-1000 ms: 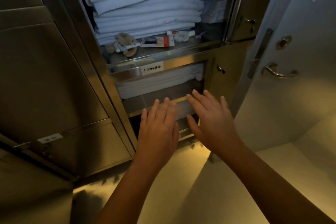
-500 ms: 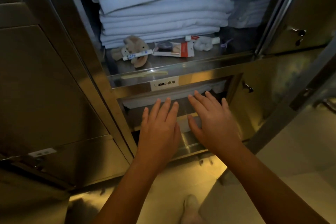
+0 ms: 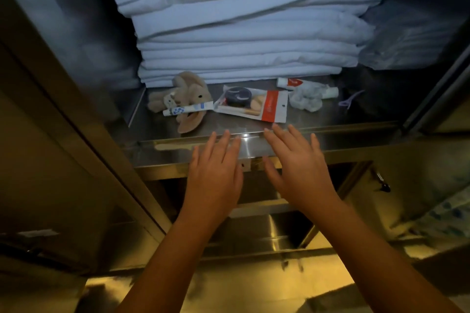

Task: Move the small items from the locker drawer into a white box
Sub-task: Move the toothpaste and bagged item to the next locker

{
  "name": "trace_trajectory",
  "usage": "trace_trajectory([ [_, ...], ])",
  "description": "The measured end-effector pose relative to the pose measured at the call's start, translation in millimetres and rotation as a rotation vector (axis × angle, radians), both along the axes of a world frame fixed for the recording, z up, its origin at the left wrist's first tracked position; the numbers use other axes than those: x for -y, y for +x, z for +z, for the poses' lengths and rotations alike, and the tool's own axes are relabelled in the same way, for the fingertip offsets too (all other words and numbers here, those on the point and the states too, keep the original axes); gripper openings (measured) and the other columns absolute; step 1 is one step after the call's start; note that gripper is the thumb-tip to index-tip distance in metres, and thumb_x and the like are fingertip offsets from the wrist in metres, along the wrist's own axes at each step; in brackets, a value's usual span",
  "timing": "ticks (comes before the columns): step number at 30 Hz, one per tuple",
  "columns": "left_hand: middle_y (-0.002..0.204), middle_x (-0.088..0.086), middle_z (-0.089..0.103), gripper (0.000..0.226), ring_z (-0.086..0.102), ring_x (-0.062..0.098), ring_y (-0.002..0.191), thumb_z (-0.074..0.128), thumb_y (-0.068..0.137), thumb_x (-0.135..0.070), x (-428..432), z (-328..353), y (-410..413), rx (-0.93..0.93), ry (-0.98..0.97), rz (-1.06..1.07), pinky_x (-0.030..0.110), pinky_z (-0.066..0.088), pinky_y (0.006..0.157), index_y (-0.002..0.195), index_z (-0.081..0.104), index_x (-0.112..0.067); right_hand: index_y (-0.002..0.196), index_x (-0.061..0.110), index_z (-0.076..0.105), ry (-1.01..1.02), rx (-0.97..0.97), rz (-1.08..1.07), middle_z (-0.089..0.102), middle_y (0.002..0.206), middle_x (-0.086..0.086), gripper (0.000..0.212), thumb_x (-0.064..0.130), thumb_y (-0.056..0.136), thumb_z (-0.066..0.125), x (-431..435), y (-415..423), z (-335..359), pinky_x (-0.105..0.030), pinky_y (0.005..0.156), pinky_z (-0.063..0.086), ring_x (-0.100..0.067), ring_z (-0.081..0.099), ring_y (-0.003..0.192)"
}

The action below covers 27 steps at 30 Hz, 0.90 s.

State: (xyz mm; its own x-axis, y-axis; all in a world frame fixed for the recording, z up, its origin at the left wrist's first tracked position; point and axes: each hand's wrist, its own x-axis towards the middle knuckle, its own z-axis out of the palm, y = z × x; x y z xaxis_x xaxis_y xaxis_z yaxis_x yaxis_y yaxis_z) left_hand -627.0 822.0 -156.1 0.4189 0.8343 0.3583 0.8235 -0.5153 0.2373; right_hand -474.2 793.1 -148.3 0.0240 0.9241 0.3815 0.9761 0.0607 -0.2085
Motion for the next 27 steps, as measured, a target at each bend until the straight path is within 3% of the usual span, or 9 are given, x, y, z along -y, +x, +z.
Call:
trace_trajectory([
  [3, 0.153, 0.001, 0.02, 0.053, 0.01, 0.018, 0.141, 0.043, 0.094, -0.029, -18, -5, 1, -0.012, -0.02, 0.042, 0.036, 0.0, 0.109, 0.144, 0.025, -0.022, 0.131, 0.012, 0.048, -0.013, 0.002, 0.024, 0.049, 0.136, -0.012, 0.052, 0.028, 0.084, 0.062, -19, 4, -2, -0.056, 0.103, 0.024, -0.031, 0.039, 0.129],
  [10, 0.149, 0.008, 0.03, 0.052, 0.02, 0.024, 0.139, 0.05, 0.091, -0.023, -56, -11, 0, 0.004, -0.005, 0.07, 0.039, 0.004, 0.107, 0.14, 0.035, -0.015, 0.13, 0.011, 0.05, -0.041, -0.007, 0.05, 0.05, 0.135, -0.013, 0.05, 0.027, 0.084, 0.063, -58, 8, -11, -0.057, 0.103, 0.023, -0.033, 0.04, 0.128],
  [16, 0.15, 0.009, 0.028, 0.052, 0.016, 0.023, 0.14, 0.046, 0.093, -0.024, -98, -15, -10, -0.002, -0.005, 0.087, 0.037, -0.001, 0.107, 0.141, 0.033, -0.013, 0.142, 0.024, 0.029, -0.118, 0.024, 0.075, 0.028, 0.15, -0.002, 0.055, 0.037, 0.092, 0.046, -100, 2, -14, -0.045, 0.11, 0.004, -0.023, 0.017, 0.139],
  [18, 0.15, 0.009, 0.027, 0.052, 0.015, 0.024, 0.14, 0.045, 0.093, -0.025, -111, -17, -14, 0.008, -0.004, 0.102, 0.036, -0.003, 0.108, 0.142, 0.032, -0.013, 0.141, 0.023, 0.032, -0.116, 0.006, 0.096, 0.03, 0.149, -0.003, 0.054, 0.036, 0.091, 0.046, -113, -3, -14, -0.045, 0.11, 0.003, -0.024, 0.018, 0.139],
  [22, 0.135, 0.02, 0.047, 0.046, 0.038, 0.036, 0.129, 0.06, 0.086, -0.012, -132, -16, -19, 0.031, 0.025, 0.094, 0.046, 0.016, 0.105, 0.13, 0.049, -0.002, 0.138, 0.019, 0.039, -0.094, -0.028, 0.131, 0.037, 0.145, -0.007, 0.051, 0.03, 0.091, 0.052, -137, -12, -14, -0.048, 0.109, 0.009, -0.027, 0.025, 0.137],
  [27, 0.131, 0.02, 0.051, 0.042, 0.044, 0.037, 0.125, 0.062, 0.085, -0.008, -152, -17, -28, 0.014, 0.051, 0.09, 0.055, 0.03, 0.101, 0.125, 0.053, -0.001, 0.139, 0.018, 0.038, -0.094, -0.017, 0.148, 0.037, 0.145, -0.008, 0.051, 0.03, 0.091, 0.052, -158, -16, -17, -0.046, 0.109, 0.01, -0.027, 0.027, 0.136],
])
